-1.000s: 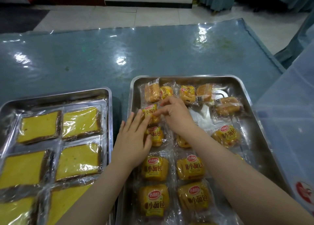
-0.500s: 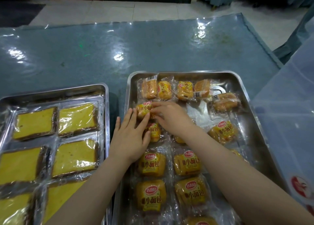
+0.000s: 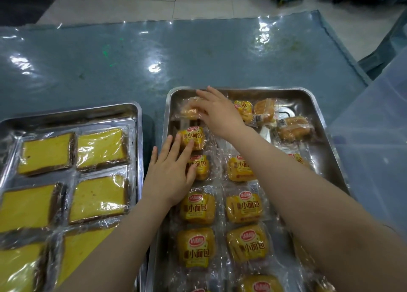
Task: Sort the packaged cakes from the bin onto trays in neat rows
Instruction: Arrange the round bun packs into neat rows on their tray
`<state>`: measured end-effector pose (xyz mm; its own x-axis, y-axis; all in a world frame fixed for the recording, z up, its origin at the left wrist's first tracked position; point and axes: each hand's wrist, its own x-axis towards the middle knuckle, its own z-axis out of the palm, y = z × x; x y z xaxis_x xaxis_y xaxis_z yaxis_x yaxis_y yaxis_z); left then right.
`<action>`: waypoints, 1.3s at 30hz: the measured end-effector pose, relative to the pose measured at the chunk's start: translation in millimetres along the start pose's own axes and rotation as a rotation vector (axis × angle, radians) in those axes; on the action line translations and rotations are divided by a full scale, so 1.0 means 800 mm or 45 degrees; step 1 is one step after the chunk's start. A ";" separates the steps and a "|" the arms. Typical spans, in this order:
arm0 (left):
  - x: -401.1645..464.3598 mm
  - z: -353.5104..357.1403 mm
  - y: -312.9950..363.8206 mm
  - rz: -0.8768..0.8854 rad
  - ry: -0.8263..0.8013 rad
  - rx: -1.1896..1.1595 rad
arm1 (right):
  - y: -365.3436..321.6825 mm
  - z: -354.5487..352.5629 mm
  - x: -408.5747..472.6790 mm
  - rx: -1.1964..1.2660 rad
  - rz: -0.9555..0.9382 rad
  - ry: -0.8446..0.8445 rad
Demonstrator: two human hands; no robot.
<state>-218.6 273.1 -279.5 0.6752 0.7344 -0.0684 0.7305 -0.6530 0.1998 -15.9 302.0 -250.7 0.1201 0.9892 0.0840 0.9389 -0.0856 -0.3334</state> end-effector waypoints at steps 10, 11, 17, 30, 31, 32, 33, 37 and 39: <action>0.000 0.001 0.000 -0.002 -0.013 0.031 | -0.019 -0.013 0.004 0.810 0.382 0.193; -0.001 0.001 0.000 0.000 -0.014 0.030 | -0.018 -0.011 0.004 0.816 0.391 0.153; 0.000 0.002 -0.001 0.000 -0.005 0.033 | -0.021 -0.005 0.008 0.490 0.299 -0.070; 0.001 0.003 -0.001 0.007 -0.003 0.026 | -0.021 -0.010 0.023 -0.118 0.305 -0.137; 0.001 0.003 -0.001 0.007 -0.002 0.025 | -0.023 -0.007 0.024 -0.133 0.222 -0.138; 0.001 0.003 -0.001 0.007 0.000 0.021 | -0.024 -0.003 0.024 -0.126 0.177 -0.131; 0.001 0.002 -0.001 0.007 0.000 0.018 | -0.024 0.000 0.023 -0.105 0.161 -0.125; 0.001 0.003 -0.001 0.010 0.012 0.020 | -0.017 0.017 0.010 -0.064 0.109 -0.155; 0.001 0.004 -0.001 0.015 0.027 0.015 | -0.017 0.027 -0.003 -0.069 0.053 -0.258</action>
<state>-218.2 273.5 -282.4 0.6813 0.7306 -0.0451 0.7239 -0.6635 0.1891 -35.7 303.6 -266.4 0.0973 0.9879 -0.1210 0.9511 -0.1281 -0.2809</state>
